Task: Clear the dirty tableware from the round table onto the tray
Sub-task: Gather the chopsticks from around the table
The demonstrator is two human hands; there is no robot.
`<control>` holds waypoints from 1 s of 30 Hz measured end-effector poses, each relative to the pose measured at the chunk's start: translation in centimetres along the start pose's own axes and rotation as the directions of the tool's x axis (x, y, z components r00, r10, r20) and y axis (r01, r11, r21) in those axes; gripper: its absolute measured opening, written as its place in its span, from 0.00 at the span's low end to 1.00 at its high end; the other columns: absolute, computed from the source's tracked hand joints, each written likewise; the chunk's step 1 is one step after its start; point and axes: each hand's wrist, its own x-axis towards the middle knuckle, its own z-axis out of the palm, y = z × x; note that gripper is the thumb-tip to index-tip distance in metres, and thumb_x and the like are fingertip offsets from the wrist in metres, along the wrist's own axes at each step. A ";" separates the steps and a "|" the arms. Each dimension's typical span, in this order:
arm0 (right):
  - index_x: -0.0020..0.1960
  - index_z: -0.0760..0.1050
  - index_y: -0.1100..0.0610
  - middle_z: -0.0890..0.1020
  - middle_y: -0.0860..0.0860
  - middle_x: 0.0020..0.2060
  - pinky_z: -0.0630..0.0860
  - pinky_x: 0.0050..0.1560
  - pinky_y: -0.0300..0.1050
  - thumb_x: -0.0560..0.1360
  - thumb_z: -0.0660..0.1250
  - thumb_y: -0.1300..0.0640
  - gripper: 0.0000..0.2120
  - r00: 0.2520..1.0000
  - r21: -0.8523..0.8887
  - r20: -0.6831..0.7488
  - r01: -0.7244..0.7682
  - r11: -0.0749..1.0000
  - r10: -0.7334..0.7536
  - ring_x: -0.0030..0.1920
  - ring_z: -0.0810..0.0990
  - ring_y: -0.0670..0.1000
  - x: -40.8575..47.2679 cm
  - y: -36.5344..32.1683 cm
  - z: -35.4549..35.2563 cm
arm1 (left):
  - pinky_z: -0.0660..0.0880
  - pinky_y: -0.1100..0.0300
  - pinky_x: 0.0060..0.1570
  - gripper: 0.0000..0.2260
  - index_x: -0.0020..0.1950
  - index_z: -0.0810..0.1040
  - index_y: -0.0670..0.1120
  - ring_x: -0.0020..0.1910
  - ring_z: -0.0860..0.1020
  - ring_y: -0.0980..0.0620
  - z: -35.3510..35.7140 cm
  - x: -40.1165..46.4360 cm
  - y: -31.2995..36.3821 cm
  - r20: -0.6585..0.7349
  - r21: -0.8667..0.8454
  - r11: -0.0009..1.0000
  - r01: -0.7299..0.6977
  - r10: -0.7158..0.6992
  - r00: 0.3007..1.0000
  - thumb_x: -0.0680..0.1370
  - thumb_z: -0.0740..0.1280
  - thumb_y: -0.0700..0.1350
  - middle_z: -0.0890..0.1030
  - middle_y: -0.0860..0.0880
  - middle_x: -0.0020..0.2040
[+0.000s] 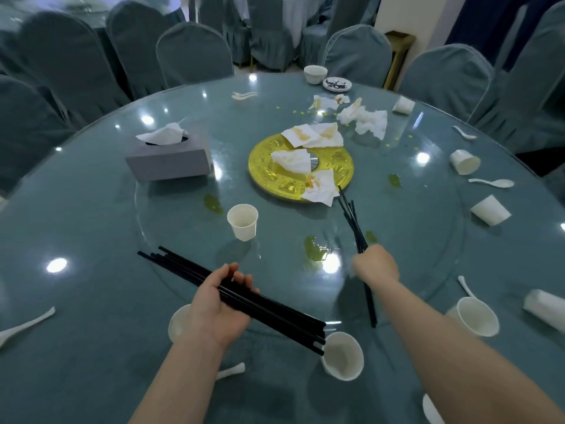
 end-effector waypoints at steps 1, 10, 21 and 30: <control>0.42 0.71 0.61 0.75 0.53 0.34 0.65 0.31 0.41 0.72 0.60 0.62 0.03 1.000 0.025 -0.027 0.013 1.000 -0.012 0.33 0.73 0.54 -0.7 0.1 -0.4 | 0.70 0.54 0.48 0.09 0.39 0.76 0.46 0.36 0.75 0.51 0.0 -0.5 0.0 0.010 0.001 1.000 -0.002 0.002 1.000 0.79 0.61 0.44 0.74 0.51 0.27; 0.48 0.70 0.56 0.76 0.50 0.34 0.69 0.33 0.45 0.77 0.59 0.50 0.09 0.963 0.364 -0.264 0.151 0.919 -0.053 0.33 0.75 0.51 -8.5 3.1 -4.4 | 0.70 0.54 0.46 0.10 0.39 0.75 0.46 0.36 0.74 0.51 -0.5 -5.1 -1.3 0.101 0.058 0.998 0.019 -0.025 0.995 0.79 0.60 0.45 0.74 0.51 0.26; 0.33 0.64 0.57 0.68 0.51 0.26 0.62 0.33 0.46 0.80 0.55 0.44 0.22 0.950 0.516 -0.310 0.134 0.846 0.039 0.29 0.66 0.52 -18.8 11.8 -5.0 | 0.70 0.55 0.43 0.10 0.38 0.74 0.47 0.35 0.74 0.52 -4.3 -8.0 -6.0 0.150 0.170 0.974 0.150 -0.176 0.973 0.79 0.61 0.45 0.74 0.52 0.24; 0.39 0.76 0.59 0.73 0.46 0.27 0.65 0.28 0.36 0.78 0.62 0.49 0.15 0.943 0.535 -0.308 0.062 0.843 0.126 0.29 0.72 0.46 -25.2 19.8 -4.5 | 0.69 0.55 0.43 0.10 0.38 0.74 0.47 0.36 0.73 0.52 -6.8 -10.7 -10.9 0.119 0.227 0.944 0.241 -0.272 0.955 0.79 0.60 0.45 0.74 0.52 0.24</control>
